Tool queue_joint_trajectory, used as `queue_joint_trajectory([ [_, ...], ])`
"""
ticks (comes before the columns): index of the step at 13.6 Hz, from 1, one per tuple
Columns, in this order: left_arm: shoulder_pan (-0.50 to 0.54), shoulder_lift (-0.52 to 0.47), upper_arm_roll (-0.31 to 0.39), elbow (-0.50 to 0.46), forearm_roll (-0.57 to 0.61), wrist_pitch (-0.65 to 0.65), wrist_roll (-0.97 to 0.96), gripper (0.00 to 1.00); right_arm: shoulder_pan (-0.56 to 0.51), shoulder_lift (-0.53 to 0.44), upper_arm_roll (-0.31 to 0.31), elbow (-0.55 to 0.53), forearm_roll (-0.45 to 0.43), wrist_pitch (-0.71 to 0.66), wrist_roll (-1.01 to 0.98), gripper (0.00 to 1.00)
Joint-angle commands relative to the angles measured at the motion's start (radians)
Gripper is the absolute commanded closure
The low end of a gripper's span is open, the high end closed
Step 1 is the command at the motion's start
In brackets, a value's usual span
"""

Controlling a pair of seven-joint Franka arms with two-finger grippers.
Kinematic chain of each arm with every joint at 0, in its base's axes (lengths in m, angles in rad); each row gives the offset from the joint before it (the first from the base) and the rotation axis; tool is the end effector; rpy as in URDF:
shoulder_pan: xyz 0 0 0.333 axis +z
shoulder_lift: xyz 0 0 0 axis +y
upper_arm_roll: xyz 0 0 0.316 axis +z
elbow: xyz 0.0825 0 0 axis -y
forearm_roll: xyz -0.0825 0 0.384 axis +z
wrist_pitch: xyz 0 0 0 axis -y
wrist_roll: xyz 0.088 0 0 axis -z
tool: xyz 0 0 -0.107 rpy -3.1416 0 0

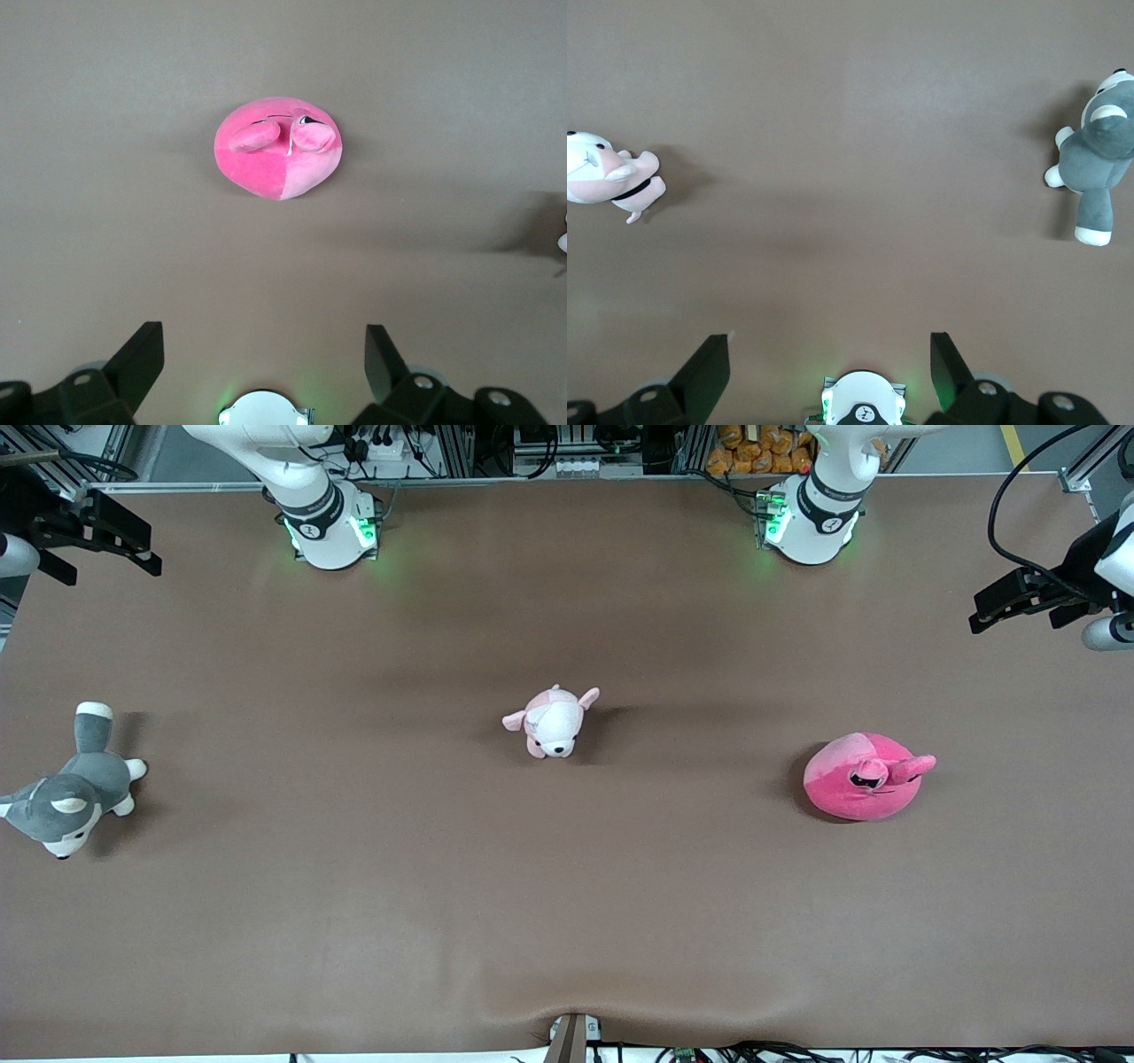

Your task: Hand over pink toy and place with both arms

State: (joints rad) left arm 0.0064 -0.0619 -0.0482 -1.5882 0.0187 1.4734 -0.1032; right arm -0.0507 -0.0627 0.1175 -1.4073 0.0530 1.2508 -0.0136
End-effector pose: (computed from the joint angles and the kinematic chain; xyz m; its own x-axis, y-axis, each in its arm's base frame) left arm 0.5246 -0.0207 0.6415 0.9967 0.0635 -0.0504 0.0622 -0.9977 -0.0270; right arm 0.4942 0.0426 0.7052 0.9910 0.0957 -0.0932 0.0918 -0.9947 -0.0456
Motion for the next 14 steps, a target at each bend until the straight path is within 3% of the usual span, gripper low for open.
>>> queue_joint_trajectory([
  [1, 0.009, -0.004, -0.004, -0.003, -0.003, 0.010, -0.004, 0.00, -0.017, 0.009, 0.007, 0.017, 0.016, -0.004, 0.006, 0.00],
  [10, 0.007, 0.016, -0.004, -0.002, 0.012, 0.021, -0.013, 0.00, -0.024, 0.009, 0.007, 0.017, 0.016, -0.004, 0.006, 0.00],
  [14, 0.009, 0.024, -0.004, -0.022, 0.012, 0.062, -0.105, 0.00, -0.026, 0.009, 0.007, 0.017, 0.016, -0.004, 0.006, 0.00],
])
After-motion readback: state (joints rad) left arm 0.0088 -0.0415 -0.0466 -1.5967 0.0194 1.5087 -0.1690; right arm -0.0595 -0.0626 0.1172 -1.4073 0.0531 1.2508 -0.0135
